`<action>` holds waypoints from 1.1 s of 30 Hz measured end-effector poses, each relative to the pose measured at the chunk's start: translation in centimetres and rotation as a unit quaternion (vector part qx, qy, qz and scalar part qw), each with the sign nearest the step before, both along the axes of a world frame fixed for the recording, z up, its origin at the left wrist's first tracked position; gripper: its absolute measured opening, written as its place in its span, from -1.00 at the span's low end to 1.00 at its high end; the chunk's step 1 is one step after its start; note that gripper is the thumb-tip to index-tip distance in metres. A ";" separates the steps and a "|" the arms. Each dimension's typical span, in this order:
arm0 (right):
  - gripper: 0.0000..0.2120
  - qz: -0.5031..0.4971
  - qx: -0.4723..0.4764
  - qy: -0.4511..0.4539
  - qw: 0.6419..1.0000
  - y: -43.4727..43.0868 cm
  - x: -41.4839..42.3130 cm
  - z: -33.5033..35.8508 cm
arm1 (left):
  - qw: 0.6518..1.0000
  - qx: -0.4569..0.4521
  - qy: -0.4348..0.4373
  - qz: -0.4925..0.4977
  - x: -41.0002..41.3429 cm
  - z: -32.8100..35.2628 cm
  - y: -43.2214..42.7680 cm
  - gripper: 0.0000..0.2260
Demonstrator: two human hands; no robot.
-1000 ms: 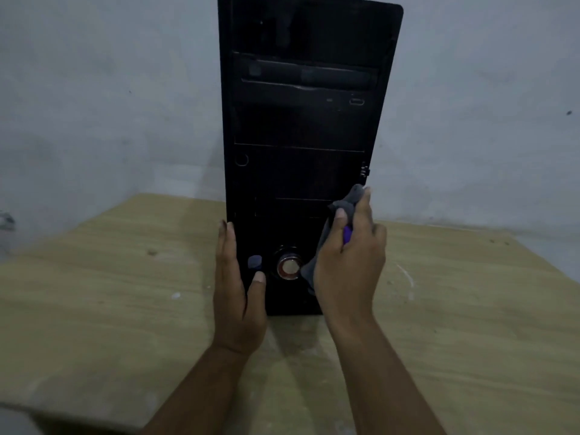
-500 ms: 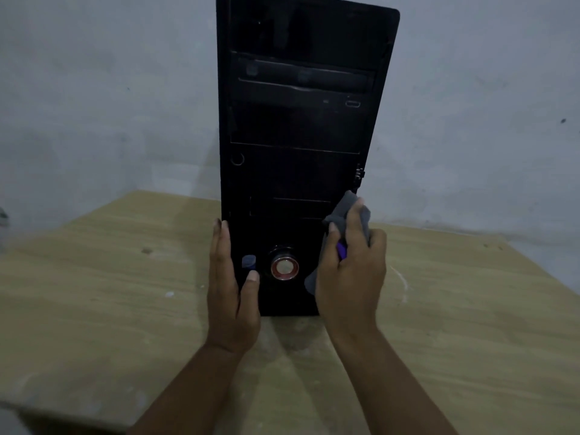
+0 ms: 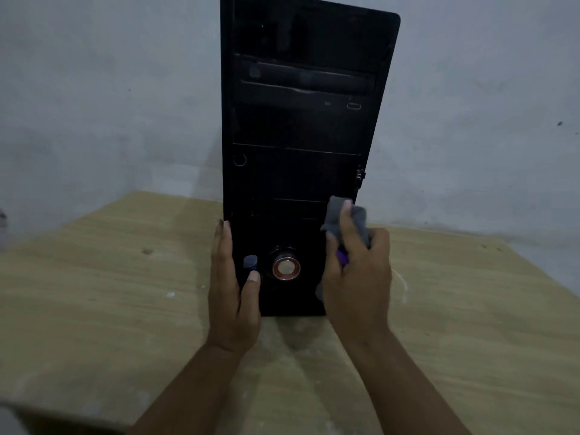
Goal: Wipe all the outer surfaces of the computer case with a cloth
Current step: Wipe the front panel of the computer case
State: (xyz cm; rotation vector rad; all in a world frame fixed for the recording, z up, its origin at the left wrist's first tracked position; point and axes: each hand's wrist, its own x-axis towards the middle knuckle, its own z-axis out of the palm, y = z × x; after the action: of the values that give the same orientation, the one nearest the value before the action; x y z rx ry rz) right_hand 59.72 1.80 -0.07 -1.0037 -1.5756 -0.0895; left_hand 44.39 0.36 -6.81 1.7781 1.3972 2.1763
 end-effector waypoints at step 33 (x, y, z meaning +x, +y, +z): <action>-0.79 0.116 0.222 -0.364 0.897 1.3 -5.3 1.3 | 0.985 0.000 -0.124 -0.117 -0.8 0.1 -0.7 -0.42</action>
State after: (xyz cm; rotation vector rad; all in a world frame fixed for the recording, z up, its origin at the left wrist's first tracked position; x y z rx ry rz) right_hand 54.47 3.11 1.22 -0.4141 -2.2039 -0.6964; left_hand 43.56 -0.33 -6.72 1.5163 1.0762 2.1780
